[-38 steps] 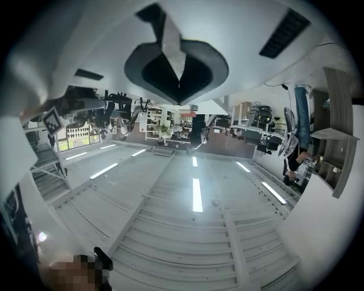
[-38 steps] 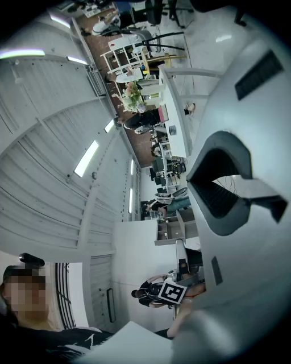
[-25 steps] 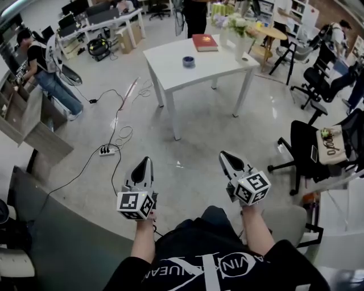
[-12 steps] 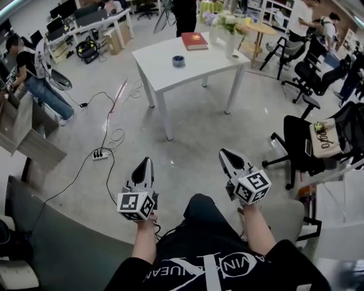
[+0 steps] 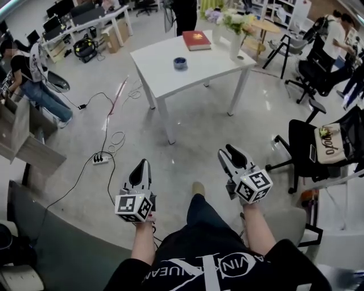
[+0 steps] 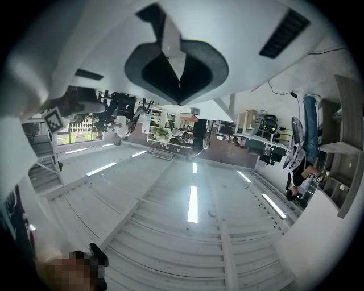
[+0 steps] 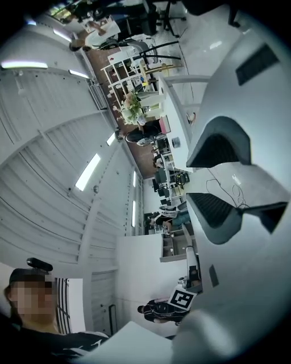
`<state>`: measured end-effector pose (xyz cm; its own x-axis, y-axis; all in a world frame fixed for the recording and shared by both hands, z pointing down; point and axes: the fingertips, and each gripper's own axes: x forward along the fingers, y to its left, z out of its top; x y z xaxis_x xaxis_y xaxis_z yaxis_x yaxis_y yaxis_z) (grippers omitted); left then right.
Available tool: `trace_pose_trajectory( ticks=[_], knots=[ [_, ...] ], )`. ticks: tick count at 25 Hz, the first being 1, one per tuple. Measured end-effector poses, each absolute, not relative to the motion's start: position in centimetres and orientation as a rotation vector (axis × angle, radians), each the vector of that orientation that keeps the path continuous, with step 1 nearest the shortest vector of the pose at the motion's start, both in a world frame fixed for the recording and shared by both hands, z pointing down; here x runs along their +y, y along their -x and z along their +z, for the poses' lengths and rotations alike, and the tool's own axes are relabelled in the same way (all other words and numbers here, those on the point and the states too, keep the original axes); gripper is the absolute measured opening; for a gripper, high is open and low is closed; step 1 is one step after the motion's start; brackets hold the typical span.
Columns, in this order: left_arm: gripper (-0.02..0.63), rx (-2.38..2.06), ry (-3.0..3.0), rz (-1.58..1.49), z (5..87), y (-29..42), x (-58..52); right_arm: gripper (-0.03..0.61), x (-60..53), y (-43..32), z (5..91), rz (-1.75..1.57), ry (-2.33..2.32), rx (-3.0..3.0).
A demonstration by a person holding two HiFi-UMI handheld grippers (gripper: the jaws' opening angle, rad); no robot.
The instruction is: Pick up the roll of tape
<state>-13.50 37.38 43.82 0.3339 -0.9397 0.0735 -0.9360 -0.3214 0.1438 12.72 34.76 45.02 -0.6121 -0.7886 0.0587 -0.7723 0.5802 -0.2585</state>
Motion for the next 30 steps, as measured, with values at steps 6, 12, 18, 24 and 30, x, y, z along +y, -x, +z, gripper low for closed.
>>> trace_pose_trajectory(
  ticks=[6, 12, 18, 24, 30],
  knots=[
    [0.005, -1.747, -2.407, -0.029, 43.0, 14.3, 31.3, 0.15, 28.5, -12.1, 45.3, -0.445, 1.334, 2.764],
    [0.005, -1.77, -2.372, -0.02, 42.8, 14.4, 25.1, 0.152, 22.0, -11.8, 45.4, -0.475, 1.292, 2.797],
    [0.005, -1.786, -2.361, -0.019, 42.8, 13.7, 18.9, 0.152, 15.5, -12.4, 45.7, -0.492, 1.27, 2.811],
    [0.005, -1.796, -2.36, -0.033, 43.2, 12.2, 13.7, 0.152, 10.3, -13.4, 46.3, -0.491, 1.246, 2.827],
    [0.005, -1.79, -2.358, -0.026, 43.8, 11.2, 10.5, 0.152, 7.1, -13.9, 46.5, -0.495, 1.233, 2.835]
  ],
)
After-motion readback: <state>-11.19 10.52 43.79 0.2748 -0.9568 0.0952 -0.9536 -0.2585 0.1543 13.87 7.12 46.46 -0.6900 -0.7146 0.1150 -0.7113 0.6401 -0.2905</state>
